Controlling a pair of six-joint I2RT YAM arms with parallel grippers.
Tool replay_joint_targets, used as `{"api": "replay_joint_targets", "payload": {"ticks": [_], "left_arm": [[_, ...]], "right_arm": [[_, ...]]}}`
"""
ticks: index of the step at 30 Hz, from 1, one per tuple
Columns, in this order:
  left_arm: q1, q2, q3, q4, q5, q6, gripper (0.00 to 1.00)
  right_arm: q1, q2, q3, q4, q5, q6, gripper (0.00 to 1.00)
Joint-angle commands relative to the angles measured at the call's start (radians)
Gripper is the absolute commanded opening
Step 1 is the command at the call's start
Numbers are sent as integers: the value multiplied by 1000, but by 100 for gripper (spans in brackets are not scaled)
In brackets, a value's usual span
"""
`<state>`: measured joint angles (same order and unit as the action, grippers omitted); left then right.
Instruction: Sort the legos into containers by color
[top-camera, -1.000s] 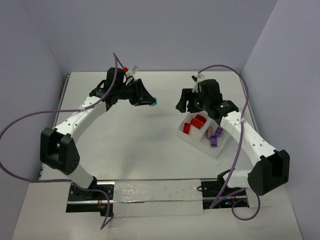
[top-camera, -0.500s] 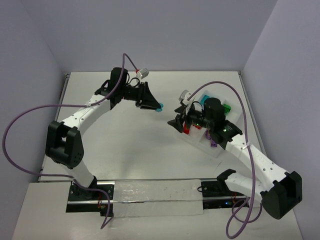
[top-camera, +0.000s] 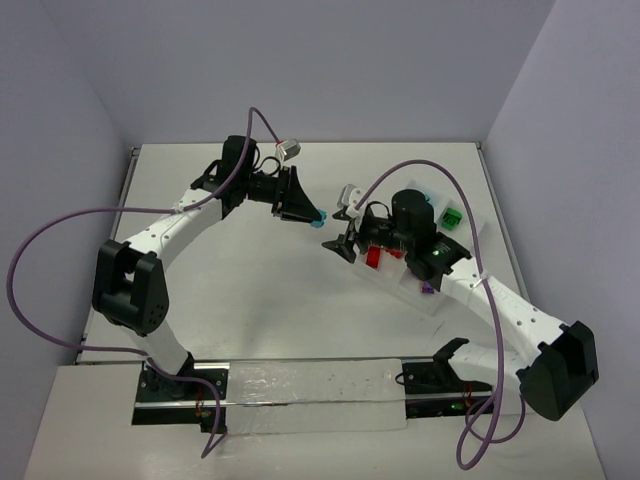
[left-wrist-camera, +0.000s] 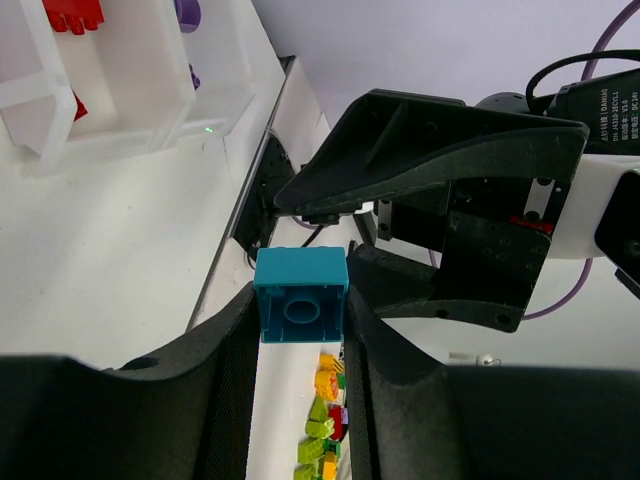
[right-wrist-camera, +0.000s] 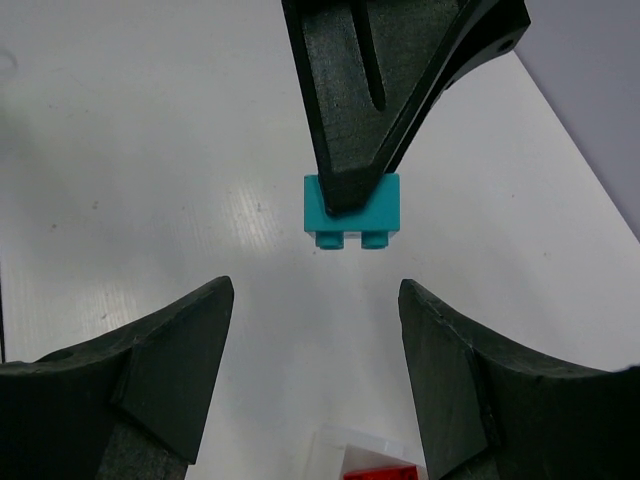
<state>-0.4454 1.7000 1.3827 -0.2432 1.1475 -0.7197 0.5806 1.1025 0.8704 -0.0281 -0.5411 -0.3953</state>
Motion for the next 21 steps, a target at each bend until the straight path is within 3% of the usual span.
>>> {"api": "replay_joint_targets", "payload": {"ticks": [1,12,17,21], "left_arm": [[-1,-3,22,8,46,25,0],[-1,-1,15,16,57,23,0],[-1,-2,11,4,57,34,0],[-1,-6,6,6,58,32,0]], "right_arm": [[26,25,63,83,-1,-26,74],[50,62,79,131,23,-14,72],[54,74,86,149,23,-4,63],[54,75,77,169,30,4,49]]}}
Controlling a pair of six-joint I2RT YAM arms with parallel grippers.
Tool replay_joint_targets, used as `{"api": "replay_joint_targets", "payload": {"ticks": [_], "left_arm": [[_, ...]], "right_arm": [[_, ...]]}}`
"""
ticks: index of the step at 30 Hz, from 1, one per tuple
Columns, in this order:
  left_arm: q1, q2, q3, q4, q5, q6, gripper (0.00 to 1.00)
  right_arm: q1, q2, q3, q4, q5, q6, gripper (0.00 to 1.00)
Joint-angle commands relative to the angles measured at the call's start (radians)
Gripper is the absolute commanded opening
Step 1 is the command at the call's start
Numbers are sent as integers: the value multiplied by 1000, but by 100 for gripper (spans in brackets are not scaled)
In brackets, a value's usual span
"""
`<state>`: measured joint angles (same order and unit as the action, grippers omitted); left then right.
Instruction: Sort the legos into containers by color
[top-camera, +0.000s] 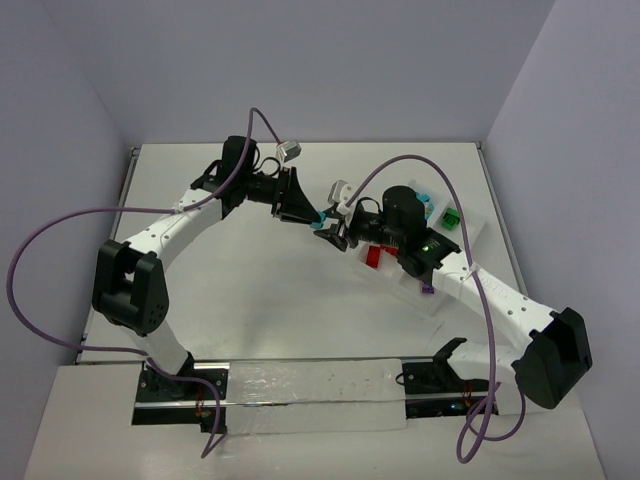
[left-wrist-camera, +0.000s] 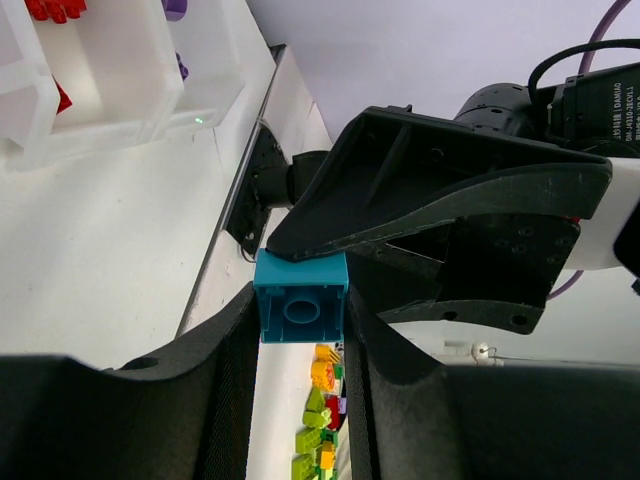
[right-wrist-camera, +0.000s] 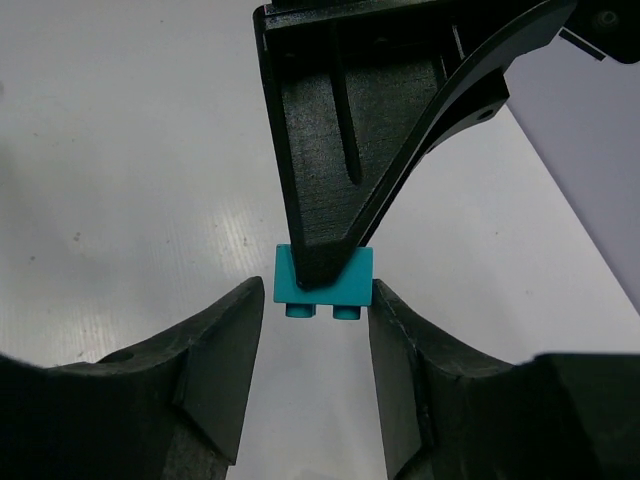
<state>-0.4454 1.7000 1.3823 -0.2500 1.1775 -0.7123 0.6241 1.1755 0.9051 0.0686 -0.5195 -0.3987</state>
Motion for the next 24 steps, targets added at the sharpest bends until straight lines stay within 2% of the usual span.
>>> {"api": "replay_joint_targets", "payload": {"ticks": [1,8,14,21,24], "left_arm": [[-1,-6,6,14,28,25,0],[-1,-7,3,9,25,31,0],[-1,-5,5,5,23,35,0],[-1,-5,4,-3,21,41,0],[-1,-5,5,-1,22,39,0]], "right_arm": [[11,1,38,80,13,10,46],[11,-5,29,94,29,23,38],[11,2,33,102,20,37,50],[11,18,40,98,11,46,51],[11,23,44,88,8,44,42]]}}
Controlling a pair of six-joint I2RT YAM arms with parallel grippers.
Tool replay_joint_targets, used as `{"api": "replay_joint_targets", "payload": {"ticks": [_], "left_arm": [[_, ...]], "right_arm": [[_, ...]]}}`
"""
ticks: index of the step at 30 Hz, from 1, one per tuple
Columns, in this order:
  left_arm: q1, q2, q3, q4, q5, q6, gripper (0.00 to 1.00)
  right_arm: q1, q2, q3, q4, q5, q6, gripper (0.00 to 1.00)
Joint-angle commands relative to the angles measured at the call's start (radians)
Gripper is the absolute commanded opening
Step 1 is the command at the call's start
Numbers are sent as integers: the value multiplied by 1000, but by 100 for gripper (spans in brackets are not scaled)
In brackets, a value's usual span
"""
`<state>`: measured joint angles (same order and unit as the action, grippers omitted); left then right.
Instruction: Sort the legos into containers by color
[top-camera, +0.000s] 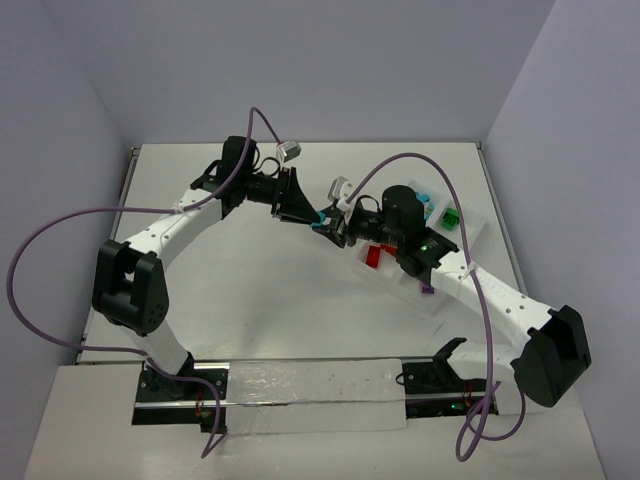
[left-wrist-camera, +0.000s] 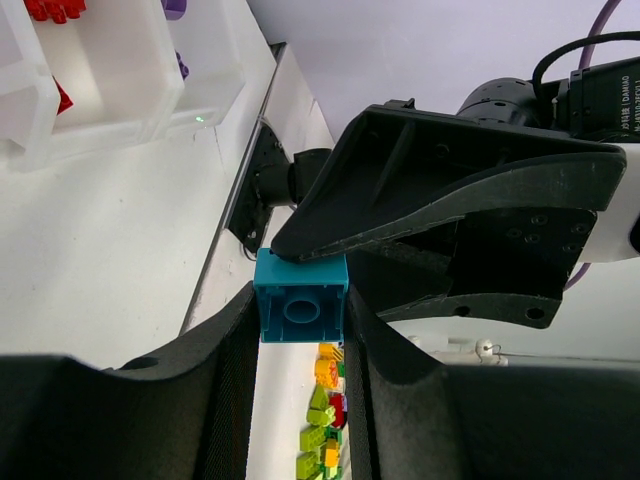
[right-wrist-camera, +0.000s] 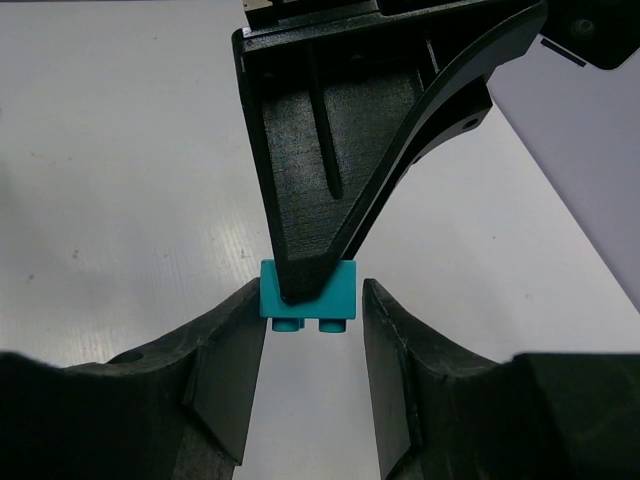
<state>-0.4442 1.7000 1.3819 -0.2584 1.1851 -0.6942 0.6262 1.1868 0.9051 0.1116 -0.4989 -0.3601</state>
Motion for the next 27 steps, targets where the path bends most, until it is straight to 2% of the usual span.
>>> {"api": "replay_joint_targets", "payload": {"ticks": [1,5,6,7,8,10,12,17,19,20,22,24,25,27], "left_arm": [[-2,-5,6,5,14,21,0],[-1,-5,15,1,13,26,0],[0,-6,17,-2,16,34,3],[1,-7,21,-4,18,45,12],[3,-10,25,-11,18,57,27],[15,-26,44,-41,-2,92,77],[48,-48,61,-86,-35,124,99],[196,-123,29,-41,-116,69,99],[312,-156,0,-44,-216,55,99],[336,-169,1,-84,-289,69,99],[366,-179,8,-133,-375,85,99],[368,-184,9,-170,-438,97,99],[369,-188,4,-181,-466,95,99],[369,-197,-24,-174,-477,79,99]], "right_arm": [[9,13,41,45,-10,6,37],[9,13,36,39,9,4,18],[9,13,33,32,19,2,10],[9,14,32,28,23,1,6],[9,14,31,25,33,0,3],[8,10,20,7,67,8,0],[7,-2,7,-7,107,32,0],[-57,-37,-19,-18,248,163,0],[-131,-42,-28,-23,329,281,0],[-175,-38,-23,-33,423,336,0],[-226,-4,31,-117,561,521,0],[-280,46,101,-218,675,622,0],[-321,75,159,-269,782,716,0],[-393,163,227,-378,828,822,0]]}}
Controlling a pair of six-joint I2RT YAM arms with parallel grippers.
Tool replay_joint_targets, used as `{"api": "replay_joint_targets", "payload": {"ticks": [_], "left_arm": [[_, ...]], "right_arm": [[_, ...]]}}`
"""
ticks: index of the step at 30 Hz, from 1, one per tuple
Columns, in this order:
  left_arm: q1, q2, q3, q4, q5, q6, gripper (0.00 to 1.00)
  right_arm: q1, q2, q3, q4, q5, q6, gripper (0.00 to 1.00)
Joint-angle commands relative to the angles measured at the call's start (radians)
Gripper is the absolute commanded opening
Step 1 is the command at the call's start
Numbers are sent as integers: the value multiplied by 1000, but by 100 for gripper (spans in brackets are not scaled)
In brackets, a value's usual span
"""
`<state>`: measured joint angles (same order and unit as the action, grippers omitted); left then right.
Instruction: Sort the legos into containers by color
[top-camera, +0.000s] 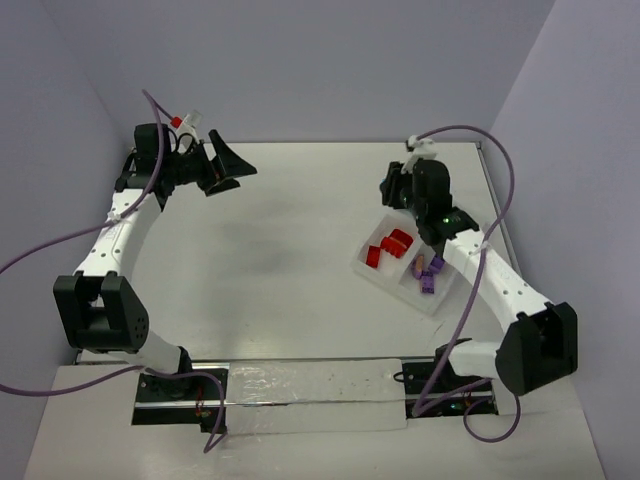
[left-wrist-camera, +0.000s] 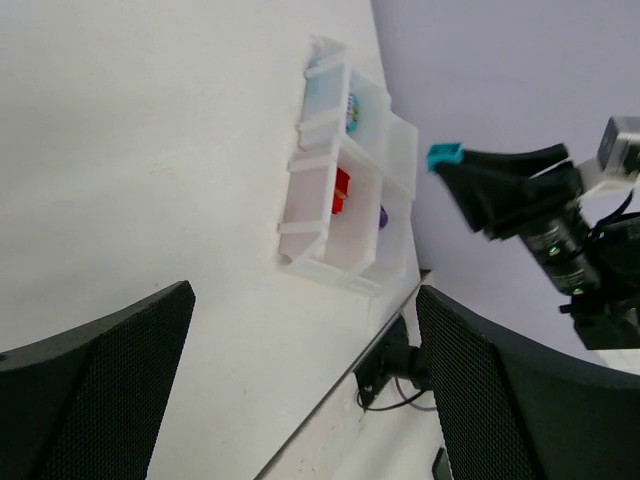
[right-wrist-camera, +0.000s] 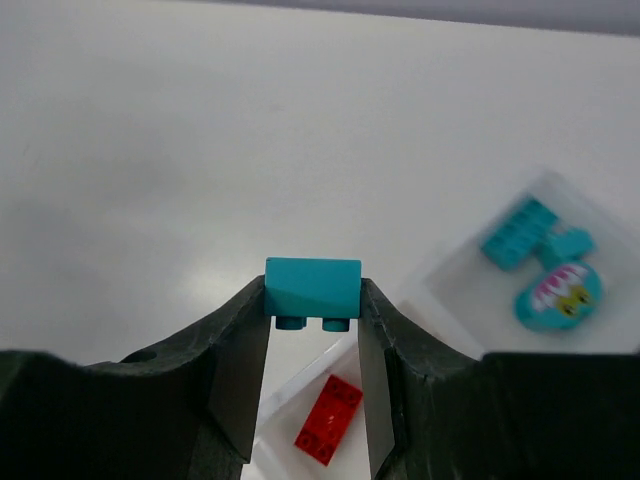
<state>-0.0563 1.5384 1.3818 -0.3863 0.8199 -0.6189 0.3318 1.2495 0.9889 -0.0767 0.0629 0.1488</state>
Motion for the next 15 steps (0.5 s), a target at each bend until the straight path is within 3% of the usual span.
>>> {"api": "replay_joint_targets", "payload": {"ticks": [1,5,13,15], "left_arm": [[-19,-43,-41,-43,-115,-4,99],[-19,-57,-70,-61,-137,2,99],[-19,-83,-76,-130,-200,52,99],[-19,-84,-84,-132,-205,54,99]], "right_arm": [[-121,140,159,-230,266,345,0],[-193,231,222,-255,280,410,0],[-219,367,289,-289,359,389,0],[-224,382,277,-273,357,391,5]]}}
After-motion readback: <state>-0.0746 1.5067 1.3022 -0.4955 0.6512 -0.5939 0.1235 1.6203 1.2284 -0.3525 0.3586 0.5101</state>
